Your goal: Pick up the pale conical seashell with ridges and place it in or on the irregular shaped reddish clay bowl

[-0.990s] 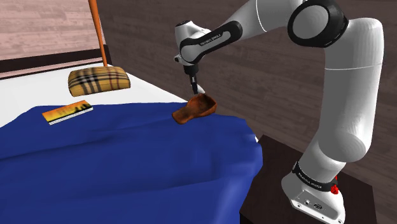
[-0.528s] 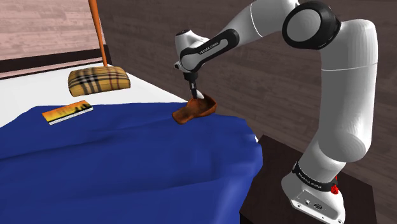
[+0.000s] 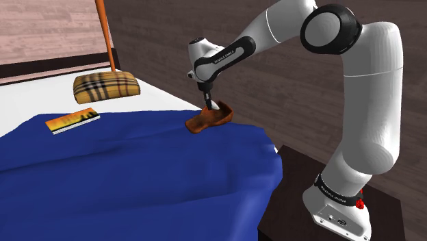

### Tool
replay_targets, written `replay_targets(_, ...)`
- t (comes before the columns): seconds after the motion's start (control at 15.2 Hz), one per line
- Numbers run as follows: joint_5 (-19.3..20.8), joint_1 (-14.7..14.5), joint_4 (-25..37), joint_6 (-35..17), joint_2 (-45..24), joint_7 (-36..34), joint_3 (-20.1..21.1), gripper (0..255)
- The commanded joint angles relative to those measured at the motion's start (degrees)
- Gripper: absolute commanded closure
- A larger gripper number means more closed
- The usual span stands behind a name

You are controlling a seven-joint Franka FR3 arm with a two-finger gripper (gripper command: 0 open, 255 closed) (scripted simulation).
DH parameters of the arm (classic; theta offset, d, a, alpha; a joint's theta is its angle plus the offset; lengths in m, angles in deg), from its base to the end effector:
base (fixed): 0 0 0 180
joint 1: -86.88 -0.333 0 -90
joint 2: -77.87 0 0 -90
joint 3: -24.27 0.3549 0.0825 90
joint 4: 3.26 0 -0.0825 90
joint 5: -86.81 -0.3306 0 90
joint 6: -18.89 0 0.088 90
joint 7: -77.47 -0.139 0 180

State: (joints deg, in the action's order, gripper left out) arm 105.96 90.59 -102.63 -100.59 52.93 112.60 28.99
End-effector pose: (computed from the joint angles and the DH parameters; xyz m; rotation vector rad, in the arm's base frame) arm 0.6226 -0.0202 0.3594 2.6877 1.1393 -0.2193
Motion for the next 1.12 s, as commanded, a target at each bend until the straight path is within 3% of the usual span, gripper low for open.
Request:
replay_targets(0.0,0.01,0.0,-0.02,-0.03,0.01,-0.01,0.0,255)
replay_targets(0.07,0.01,0.0,-0.02,-0.03,0.01,-0.01,0.0,255)
replay_targets(0.13,0.01,0.0,-0.02,-0.02,0.01,-0.01,0.0,0)
replay_targets(0.46,0.0,0.0,-0.02,-0.02,0.0,-0.01,0.0,0)
replay_targets(0.73,-1.04,-0.81,3.61,6.13,2.45,0.69,0.71,0)
replay_targets(1.06,-1.04,-0.82,3.61,6.13,2.45,0.69,0.71,0)
